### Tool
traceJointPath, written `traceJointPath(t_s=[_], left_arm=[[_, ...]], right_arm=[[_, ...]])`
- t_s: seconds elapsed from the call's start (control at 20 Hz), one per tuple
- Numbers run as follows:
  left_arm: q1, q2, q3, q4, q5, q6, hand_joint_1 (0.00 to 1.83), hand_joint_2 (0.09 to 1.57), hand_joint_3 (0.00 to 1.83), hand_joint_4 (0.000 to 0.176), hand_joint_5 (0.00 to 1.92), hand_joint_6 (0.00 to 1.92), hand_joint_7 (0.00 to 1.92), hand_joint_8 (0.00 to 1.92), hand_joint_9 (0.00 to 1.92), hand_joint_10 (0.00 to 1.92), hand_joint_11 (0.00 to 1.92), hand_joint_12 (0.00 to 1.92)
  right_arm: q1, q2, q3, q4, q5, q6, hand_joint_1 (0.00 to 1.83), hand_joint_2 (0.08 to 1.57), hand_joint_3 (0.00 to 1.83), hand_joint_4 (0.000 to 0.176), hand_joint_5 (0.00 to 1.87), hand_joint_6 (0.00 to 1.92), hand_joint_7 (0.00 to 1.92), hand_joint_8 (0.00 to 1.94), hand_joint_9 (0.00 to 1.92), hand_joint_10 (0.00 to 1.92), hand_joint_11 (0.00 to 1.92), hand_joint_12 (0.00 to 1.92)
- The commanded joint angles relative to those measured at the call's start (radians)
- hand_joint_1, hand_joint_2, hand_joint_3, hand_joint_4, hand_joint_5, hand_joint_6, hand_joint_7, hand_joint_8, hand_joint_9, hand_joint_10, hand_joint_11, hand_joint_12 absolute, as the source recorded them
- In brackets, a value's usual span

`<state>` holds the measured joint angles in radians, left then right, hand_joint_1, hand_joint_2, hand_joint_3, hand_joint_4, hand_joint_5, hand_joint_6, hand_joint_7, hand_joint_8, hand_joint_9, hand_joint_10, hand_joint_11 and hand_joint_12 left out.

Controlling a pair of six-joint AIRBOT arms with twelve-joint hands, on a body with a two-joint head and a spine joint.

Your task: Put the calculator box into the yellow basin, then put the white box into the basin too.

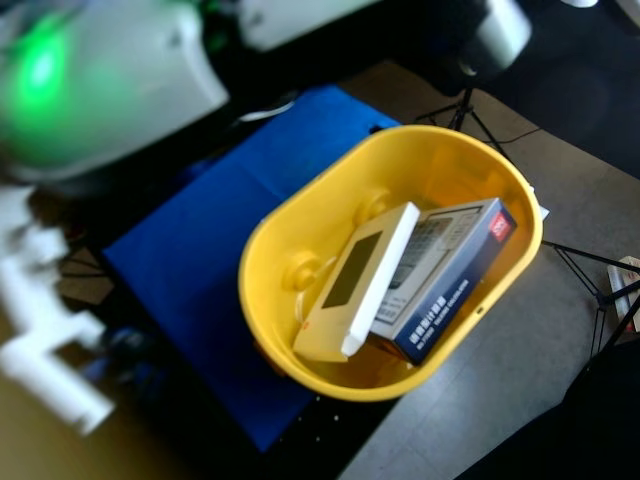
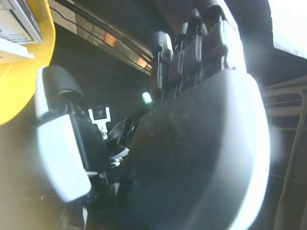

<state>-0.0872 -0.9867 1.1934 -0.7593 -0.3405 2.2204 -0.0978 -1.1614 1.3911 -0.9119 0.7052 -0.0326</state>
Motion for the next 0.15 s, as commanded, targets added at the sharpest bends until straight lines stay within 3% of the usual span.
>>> traceJointPath(t_s=[0.0,0.05,0.1], left_arm=[[-0.013,0.018,-0.012,0.042,-0.095,-0.003,0.72,1.00,0.00,0.013,0.29,0.01,0.18,0.01,0.21,0.02,0.00,1.25],[-0.013,0.024,-0.023,0.052,-0.098,-0.004,0.74,1.00,0.00,0.029,0.32,0.01,0.24,0.01,0.23,0.01,0.00,1.22],[-0.014,0.028,-0.034,0.070,-0.106,-0.004,0.74,1.00,0.00,0.029,0.32,0.01,0.24,0.01,0.23,0.01,0.00,1.22]], right_arm=[[0.015,0.011,-0.006,0.083,0.066,-0.001,0.71,0.90,0.00,0.000,0.35,0.03,0.20,0.00,0.15,0.02,0.00,1.28],[0.015,0.021,-0.009,0.083,0.066,-0.001,0.67,0.91,0.00,0.000,0.36,0.02,0.24,0.01,0.23,0.07,0.00,1.43],[0.016,0.038,-0.013,0.086,0.066,-0.001,0.67,0.91,0.00,0.000,0.36,0.02,0.24,0.01,0.23,0.07,0.00,1.43]])
